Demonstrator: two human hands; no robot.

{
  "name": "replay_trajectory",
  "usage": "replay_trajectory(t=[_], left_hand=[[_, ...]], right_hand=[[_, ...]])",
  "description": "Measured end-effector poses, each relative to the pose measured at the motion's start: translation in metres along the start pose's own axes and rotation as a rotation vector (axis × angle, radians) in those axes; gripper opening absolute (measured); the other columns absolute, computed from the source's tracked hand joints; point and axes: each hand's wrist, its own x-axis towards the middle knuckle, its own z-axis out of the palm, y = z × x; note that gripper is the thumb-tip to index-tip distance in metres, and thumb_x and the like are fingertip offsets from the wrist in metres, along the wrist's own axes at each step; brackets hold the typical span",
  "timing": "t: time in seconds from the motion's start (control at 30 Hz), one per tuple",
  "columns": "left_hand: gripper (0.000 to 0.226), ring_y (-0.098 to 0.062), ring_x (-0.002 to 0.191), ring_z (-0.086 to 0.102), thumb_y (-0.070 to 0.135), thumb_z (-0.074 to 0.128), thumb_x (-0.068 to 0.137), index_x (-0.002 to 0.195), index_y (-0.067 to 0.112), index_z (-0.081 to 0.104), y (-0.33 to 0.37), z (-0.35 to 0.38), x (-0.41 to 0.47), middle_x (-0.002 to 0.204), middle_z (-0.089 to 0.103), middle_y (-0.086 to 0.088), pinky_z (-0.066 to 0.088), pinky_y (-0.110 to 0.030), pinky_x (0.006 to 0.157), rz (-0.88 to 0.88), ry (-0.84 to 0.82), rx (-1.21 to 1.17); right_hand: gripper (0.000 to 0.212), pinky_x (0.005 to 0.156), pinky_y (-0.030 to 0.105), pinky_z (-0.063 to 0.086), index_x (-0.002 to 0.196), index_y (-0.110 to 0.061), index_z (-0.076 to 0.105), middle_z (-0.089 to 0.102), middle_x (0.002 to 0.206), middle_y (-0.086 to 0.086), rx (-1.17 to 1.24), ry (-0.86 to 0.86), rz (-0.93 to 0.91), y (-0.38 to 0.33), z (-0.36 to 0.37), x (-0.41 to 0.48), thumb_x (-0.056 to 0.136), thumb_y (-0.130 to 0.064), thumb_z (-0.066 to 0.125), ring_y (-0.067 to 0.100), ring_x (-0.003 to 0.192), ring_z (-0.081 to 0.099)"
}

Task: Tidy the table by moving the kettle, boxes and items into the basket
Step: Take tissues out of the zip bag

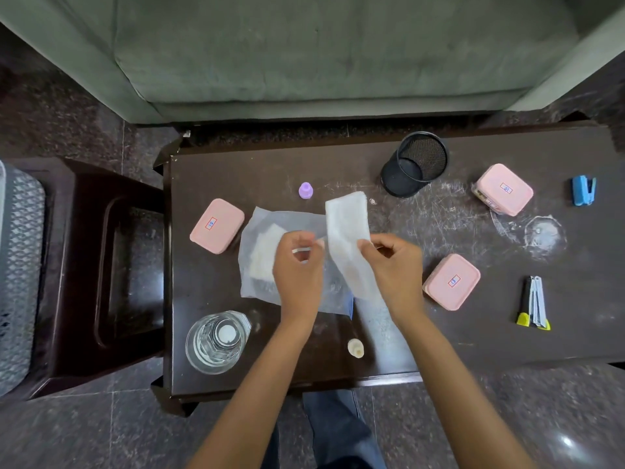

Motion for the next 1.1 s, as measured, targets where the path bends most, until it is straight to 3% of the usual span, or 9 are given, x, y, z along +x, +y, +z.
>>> replay_trajectory(t=[0.13, 0.3, 0.43, 0.5, 0.6, 0.7, 0.77, 0.93, 1.1], left_hand=[[0.017, -0.023, 0.097, 0.066, 0.019, 0.058, 0.09, 0.102, 0.01, 0.065, 0.005, 0.009, -0.014, 0.103, 0.068, -0.01, 0.056, -0.036, 0.085, -0.169, -0.309, -0.203], [0.008, -0.009, 0.077, 0.069, 0.018, 0.06, 0.088, 0.089, 0.015, 0.067, 0.003, 0.002, -0.012, 0.082, 0.07, 0.002, 0.056, -0.021, 0.069, -0.189, -0.32, -0.233], [0.009, -0.021, 0.086, 0.069, 0.018, 0.058, 0.089, 0.091, 0.015, 0.066, 0.003, 0.002, -0.008, 0.092, 0.07, -0.007, 0.058, -0.032, 0.077, -0.108, -0.301, -0.125], [0.01, -0.021, 0.088, 0.069, 0.018, 0.057, 0.089, 0.092, 0.014, 0.065, 0.004, 0.001, -0.004, 0.096, 0.069, -0.008, 0.058, -0.03, 0.077, -0.091, -0.3, -0.105], [0.015, -0.019, 0.089, 0.068, 0.018, 0.054, 0.091, 0.098, 0.009, 0.063, 0.006, -0.001, 0.0, 0.099, 0.068, -0.007, 0.057, -0.025, 0.077, -0.107, -0.311, -0.106], [0.018, -0.02, 0.091, 0.066, 0.018, 0.052, 0.093, 0.103, 0.007, 0.062, 0.008, -0.004, 0.001, 0.106, 0.067, -0.009, 0.055, -0.032, 0.085, -0.216, -0.277, -0.186], [0.016, -0.02, 0.092, 0.066, 0.02, 0.053, 0.092, 0.102, 0.01, 0.062, 0.008, -0.005, 0.002, 0.107, 0.067, -0.008, 0.054, -0.033, 0.086, -0.313, -0.227, -0.28], [0.015, -0.022, 0.087, 0.07, 0.021, 0.059, 0.088, 0.094, 0.008, 0.066, 0.006, -0.005, 0.001, 0.098, 0.071, -0.01, 0.058, -0.03, 0.077, -0.371, -0.244, -0.366], [0.018, -0.021, 0.088, 0.069, 0.021, 0.061, 0.087, 0.095, 0.007, 0.068, 0.002, -0.006, -0.004, 0.097, 0.071, -0.011, 0.057, -0.032, 0.08, -0.303, -0.311, -0.364]], right_hand=[[0.009, 0.059, 0.004, 0.042, 0.086, -0.01, 0.068, 0.06, 0.079, -0.002, -0.12, 0.015, -0.199, 0.0, 0.005, -0.012, 0.079, -0.005, 0.067, 0.0, 0.065, 0.056], [0.011, 0.06, 0.007, 0.045, 0.081, -0.014, 0.063, 0.062, 0.08, 0.001, -0.061, -0.067, -0.11, 0.006, 0.001, -0.012, 0.077, -0.01, 0.072, 0.001, 0.065, 0.057], [0.005, 0.064, 0.006, 0.046, 0.083, -0.008, 0.071, 0.064, 0.084, 0.002, -0.085, -0.12, -0.128, 0.004, -0.003, -0.009, 0.079, -0.009, 0.071, 0.004, 0.07, 0.059], [0.003, 0.065, 0.007, 0.045, 0.081, -0.01, 0.072, 0.065, 0.082, 0.002, -0.043, -0.131, -0.094, 0.0, -0.003, -0.007, 0.08, -0.009, 0.07, 0.001, 0.07, 0.059], [0.015, 0.062, 0.008, 0.044, 0.072, -0.016, 0.067, 0.064, 0.076, -0.001, 0.109, -0.121, 0.059, -0.005, -0.004, -0.007, 0.083, -0.006, 0.065, -0.002, 0.064, 0.056], [0.017, 0.062, 0.02, 0.047, 0.07, -0.015, 0.063, 0.063, 0.075, 0.0, 0.328, -0.112, 0.27, -0.009, -0.005, -0.006, 0.085, -0.007, 0.06, 0.009, 0.066, 0.057], [0.018, 0.061, 0.021, 0.046, 0.071, -0.015, 0.061, 0.063, 0.074, -0.001, 0.442, -0.081, 0.343, -0.009, -0.005, -0.005, 0.087, -0.008, 0.057, 0.01, 0.063, 0.057], [0.01, 0.067, 0.021, 0.05, 0.08, -0.01, 0.067, 0.067, 0.084, 0.005, 0.325, -0.132, 0.249, -0.011, -0.003, -0.007, 0.086, -0.005, 0.06, 0.011, 0.072, 0.062], [0.011, 0.057, 0.014, 0.049, 0.07, -0.01, 0.068, 0.067, 0.07, 0.002, 0.325, -0.172, 0.205, -0.012, 0.001, -0.008, 0.075, 0.0, 0.071, 0.003, 0.058, 0.061]])
